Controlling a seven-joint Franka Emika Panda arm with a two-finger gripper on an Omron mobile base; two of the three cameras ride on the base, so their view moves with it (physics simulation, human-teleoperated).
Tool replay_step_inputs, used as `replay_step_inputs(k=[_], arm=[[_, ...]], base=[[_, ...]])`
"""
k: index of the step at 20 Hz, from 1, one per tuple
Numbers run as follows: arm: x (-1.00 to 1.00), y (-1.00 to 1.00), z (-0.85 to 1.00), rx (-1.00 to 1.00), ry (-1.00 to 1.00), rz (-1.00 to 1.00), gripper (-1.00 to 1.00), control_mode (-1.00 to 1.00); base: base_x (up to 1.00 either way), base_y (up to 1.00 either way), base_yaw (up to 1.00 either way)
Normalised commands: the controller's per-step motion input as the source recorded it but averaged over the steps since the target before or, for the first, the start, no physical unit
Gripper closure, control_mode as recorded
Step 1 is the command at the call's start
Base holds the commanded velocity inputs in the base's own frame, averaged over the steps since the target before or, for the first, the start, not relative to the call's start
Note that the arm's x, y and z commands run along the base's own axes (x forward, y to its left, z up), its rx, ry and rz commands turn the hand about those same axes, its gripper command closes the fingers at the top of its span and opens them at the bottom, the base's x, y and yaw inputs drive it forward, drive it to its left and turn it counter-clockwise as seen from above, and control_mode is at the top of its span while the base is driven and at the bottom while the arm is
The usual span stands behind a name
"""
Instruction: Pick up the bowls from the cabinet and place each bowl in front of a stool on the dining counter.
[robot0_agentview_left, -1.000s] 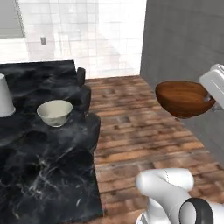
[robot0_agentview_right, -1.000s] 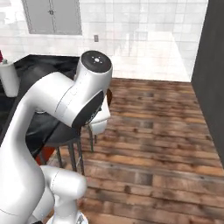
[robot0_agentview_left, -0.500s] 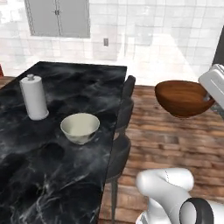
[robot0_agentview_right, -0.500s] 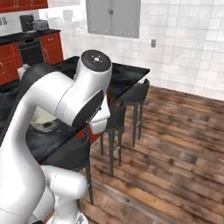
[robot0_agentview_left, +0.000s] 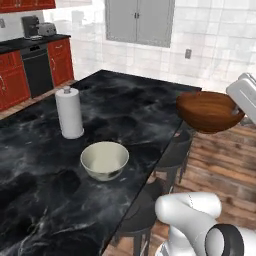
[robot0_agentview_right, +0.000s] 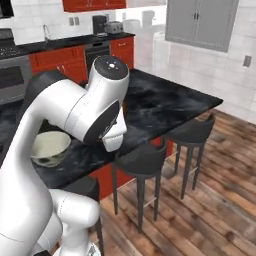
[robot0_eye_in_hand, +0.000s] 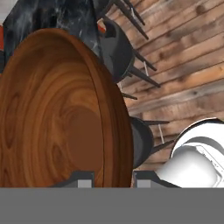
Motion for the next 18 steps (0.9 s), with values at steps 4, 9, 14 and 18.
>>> replay_step_inputs(k=[4,9,14,18], arm=[[0.00,0.00,0.00,0.00,0.00,0.00,1.00,1.00],[0.00,0.00,0.00,0.00,0.00,0.00,1.00,1.00],[0.00,0.00,0.00,0.00,0.00,0.00,1.00,1.00],[0.00,0.00,0.00,0.00,0.00,0.00,1.00,1.00]], base=[[0.88,-0.85,0.54],[0.60,-0.79,0.61],[0.48,-0.79,0.63],[0.36,-0.92,0.58]])
